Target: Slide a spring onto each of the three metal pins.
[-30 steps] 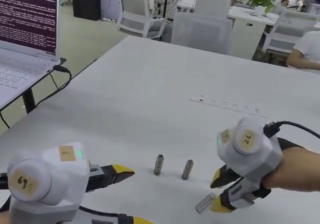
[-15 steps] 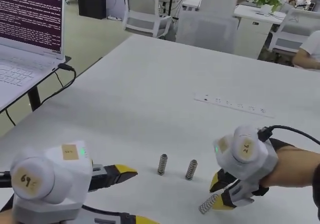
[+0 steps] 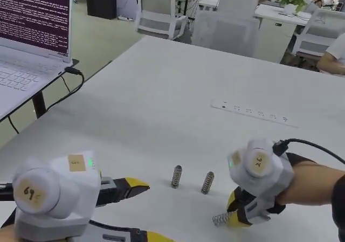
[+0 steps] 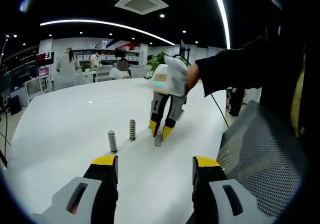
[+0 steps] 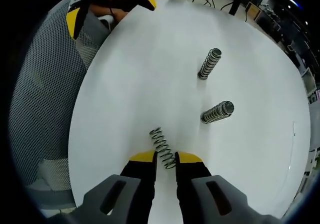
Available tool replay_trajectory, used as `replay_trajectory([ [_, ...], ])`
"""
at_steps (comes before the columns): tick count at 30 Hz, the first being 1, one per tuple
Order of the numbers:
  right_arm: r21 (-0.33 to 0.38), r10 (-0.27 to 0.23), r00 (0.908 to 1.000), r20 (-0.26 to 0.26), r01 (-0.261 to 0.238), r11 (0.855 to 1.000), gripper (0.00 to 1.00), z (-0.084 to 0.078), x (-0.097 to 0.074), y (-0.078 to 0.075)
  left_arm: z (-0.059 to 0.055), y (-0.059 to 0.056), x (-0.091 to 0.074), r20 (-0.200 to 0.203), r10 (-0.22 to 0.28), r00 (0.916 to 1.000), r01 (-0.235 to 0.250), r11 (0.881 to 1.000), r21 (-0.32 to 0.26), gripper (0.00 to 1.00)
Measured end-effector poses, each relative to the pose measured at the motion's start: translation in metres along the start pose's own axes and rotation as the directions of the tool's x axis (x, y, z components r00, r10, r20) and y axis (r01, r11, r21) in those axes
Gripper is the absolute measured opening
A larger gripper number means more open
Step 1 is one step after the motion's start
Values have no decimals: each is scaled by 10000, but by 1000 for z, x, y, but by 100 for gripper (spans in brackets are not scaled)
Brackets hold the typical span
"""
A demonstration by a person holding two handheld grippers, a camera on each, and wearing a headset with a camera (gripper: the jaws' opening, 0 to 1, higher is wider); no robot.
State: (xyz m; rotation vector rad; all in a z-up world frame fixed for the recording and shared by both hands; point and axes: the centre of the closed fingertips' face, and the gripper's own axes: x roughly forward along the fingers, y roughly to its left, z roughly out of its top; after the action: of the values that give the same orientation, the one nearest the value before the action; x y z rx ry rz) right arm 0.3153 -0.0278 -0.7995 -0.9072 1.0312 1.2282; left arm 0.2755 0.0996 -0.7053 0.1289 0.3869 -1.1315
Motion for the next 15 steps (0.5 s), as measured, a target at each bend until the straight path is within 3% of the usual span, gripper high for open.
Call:
replay_trajectory([
  [9,198,-96,9999,-112,98,9998,12,1,1,1,0,-1,1,-30,-96,9999,97,9999,61,54],
  [15,1061,-13,9999,119,1,9944,12,7,1,4,0,-1,2,-23,-182,9998,183,9998,99,53],
])
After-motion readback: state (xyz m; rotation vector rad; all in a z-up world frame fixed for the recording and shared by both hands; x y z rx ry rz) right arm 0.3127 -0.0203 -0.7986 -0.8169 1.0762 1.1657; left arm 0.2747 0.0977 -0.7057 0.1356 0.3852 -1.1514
